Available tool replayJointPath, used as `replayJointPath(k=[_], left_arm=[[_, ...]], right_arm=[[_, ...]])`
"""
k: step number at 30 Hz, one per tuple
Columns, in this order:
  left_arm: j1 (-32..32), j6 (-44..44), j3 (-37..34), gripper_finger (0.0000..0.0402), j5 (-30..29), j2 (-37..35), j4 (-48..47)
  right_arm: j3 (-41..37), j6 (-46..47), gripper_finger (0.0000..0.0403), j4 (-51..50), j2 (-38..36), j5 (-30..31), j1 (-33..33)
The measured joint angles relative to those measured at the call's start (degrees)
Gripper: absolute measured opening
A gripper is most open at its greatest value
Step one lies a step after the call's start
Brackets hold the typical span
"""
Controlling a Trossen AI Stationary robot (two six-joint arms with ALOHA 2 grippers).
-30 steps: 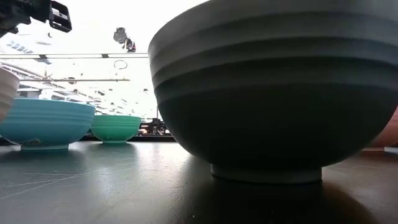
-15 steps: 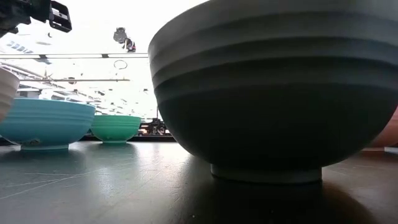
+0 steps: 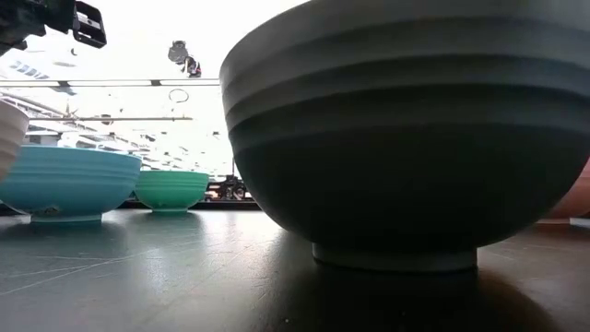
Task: Nest bowls inside each other
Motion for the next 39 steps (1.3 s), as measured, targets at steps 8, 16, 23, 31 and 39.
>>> replayJointPath(k=[8,16,23,31,39], left_arm=[[-0.01,3.24,0.02,0.0108,-0.01,0.0,0.89],[-0.01,3.94,0.02,0.0108,-0.01,0.02,0.84],[-0.01,-2.03,0.04,0.0108,0.01,0.02,1.67],[0.0,-2.44,0.04,0.0108,0.01,0.01,1.7],[0.0,-5.46,0.04,0.0108,0.01,0.01,1.74]], right_arm=[[-0.01,0.0,0.015,0.0,0.01,0.0,0.01],[-0.02,0.0,0.015,0.01,0.02,0.01,0.0],[0.0,0.0,0.015,-0.17,0.02,0.02,0.02],[0.01,-0.03,0.015,-0.19,0.02,0.01,-0.01],[0.01,-0.03,0.015,-0.19,0.02,0.0,0.02]])
